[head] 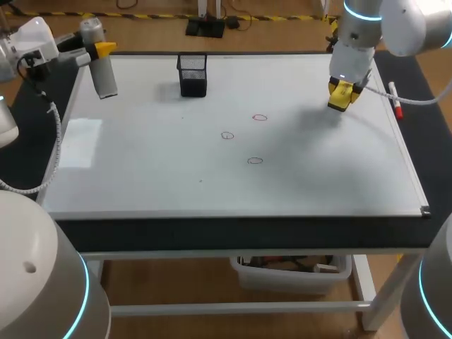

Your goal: Pick up the inspection probe, press it on each red-marked spot on the whiteboard one by one, put down the probe, pick up the eraser, and wipe off all the red marks.

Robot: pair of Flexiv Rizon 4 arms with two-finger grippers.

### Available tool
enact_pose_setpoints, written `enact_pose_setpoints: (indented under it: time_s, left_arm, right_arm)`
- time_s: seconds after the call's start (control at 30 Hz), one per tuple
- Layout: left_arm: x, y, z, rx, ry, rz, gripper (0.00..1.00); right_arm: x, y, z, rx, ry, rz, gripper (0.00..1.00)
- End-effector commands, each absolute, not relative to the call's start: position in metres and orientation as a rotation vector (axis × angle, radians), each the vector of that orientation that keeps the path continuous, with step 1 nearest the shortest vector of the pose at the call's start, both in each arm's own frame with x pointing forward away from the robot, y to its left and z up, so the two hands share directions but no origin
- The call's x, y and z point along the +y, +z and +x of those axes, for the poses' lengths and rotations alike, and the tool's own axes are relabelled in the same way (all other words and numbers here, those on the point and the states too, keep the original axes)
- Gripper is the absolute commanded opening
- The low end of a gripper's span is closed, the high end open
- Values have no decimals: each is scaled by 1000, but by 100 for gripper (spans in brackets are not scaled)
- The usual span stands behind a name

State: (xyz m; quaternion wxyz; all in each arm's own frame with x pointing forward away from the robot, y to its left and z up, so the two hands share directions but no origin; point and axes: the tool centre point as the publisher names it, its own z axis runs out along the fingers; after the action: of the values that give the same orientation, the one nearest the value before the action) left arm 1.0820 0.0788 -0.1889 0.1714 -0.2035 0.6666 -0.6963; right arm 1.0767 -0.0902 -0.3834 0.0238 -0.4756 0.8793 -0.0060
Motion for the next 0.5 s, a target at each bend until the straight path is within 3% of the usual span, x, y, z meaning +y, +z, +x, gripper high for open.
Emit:
enact_pose_setpoints:
  time_s: [0.03,0.5]
  left_arm:
    - [70,-195,1066,1873,-2005,-573,0]
    - [21,-201,1006,1908,-2152,-562,0]
  right_arm:
    - [-91,-382,1077,2722,-24,-1476,0]
    - [-91,-382,1077,2722,-24,-1476,0]
